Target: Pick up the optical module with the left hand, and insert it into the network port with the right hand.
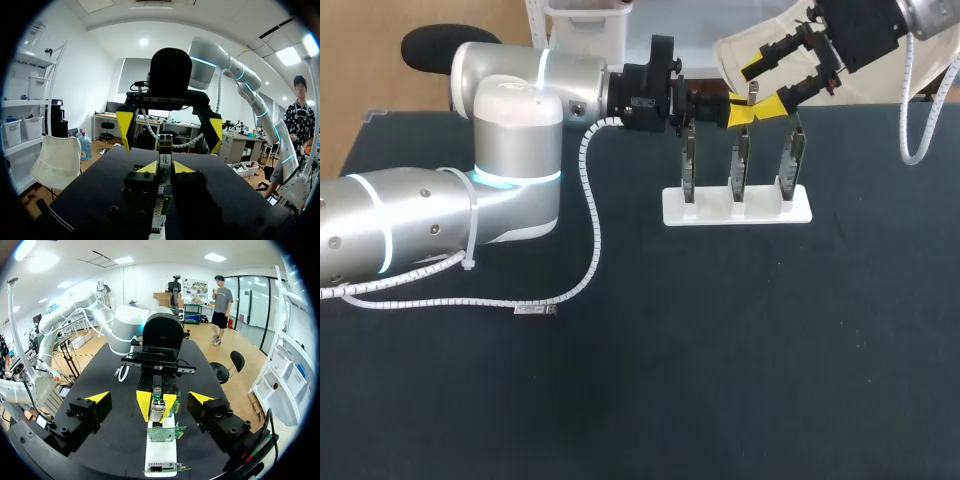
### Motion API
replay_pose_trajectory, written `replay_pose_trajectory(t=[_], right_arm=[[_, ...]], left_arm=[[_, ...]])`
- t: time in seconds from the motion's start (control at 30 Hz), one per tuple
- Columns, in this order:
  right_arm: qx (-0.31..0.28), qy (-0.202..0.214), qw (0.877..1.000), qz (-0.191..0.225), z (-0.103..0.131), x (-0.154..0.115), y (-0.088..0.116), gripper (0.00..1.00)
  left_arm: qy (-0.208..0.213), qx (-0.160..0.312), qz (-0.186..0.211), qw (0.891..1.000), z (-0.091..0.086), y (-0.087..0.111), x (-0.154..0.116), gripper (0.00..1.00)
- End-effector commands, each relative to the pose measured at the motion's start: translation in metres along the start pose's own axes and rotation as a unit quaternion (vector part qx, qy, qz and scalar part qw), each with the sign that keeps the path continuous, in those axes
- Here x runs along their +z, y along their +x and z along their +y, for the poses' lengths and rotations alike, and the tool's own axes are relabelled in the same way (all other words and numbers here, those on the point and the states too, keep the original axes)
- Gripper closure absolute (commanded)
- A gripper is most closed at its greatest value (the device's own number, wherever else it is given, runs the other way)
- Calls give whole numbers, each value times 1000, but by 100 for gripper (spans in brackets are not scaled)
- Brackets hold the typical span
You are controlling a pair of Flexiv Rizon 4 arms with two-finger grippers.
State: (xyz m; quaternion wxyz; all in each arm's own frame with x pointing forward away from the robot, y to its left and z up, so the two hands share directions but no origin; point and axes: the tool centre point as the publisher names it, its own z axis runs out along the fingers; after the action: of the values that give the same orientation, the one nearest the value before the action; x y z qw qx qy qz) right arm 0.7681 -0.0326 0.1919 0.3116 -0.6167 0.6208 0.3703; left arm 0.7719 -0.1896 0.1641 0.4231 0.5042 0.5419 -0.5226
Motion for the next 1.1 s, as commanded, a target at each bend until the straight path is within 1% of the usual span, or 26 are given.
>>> replay_pose_trajectory(t=[0.03, 0.07, 0.1, 0.87, 0.93, 0.97, 1.0, 1.03, 1.1], right_arm=[[-2, 4, 1000, 1, 2, 0, 0, 66], [-3, 6, 1000, 1, 2, 0, 0, 97], [-3, 7, 1000, 0, 1, 0, 0, 100], [-7, 6, 1000, 4, -1, -1, 0, 100], [-10, 7, 1000, 6, -1, -1, 0, 100], [-11, 7, 1000, 6, -1, -2, 0, 100], [-11, 7, 1000, 6, -2, -2, 0, 100], [-10, 7, 1000, 5, -2, -2, 0, 100], [-11, 7, 1000, 5, -2, -2, 0, 100]], left_arm=[[2, 0, 1, 1000, 3, 0, 1, 100], [2, 0, 1, 1000, 3, 0, 1, 100], [2, 0, 1, 1000, 3, 0, 1, 100], [2, 0, 1, 1000, 3, 0, 1, 100], [2, 0, 1, 1000, 3, 0, 1, 89], [2, 0, 1, 1000, 3, 0, 1, 75], [2, 0, 1, 1000, 3, 0, 1, 47], [2, 0, 1, 1000, 3, 0, 1, 0], [2, 0, 1, 1000, 3, 0, 1, 0]])
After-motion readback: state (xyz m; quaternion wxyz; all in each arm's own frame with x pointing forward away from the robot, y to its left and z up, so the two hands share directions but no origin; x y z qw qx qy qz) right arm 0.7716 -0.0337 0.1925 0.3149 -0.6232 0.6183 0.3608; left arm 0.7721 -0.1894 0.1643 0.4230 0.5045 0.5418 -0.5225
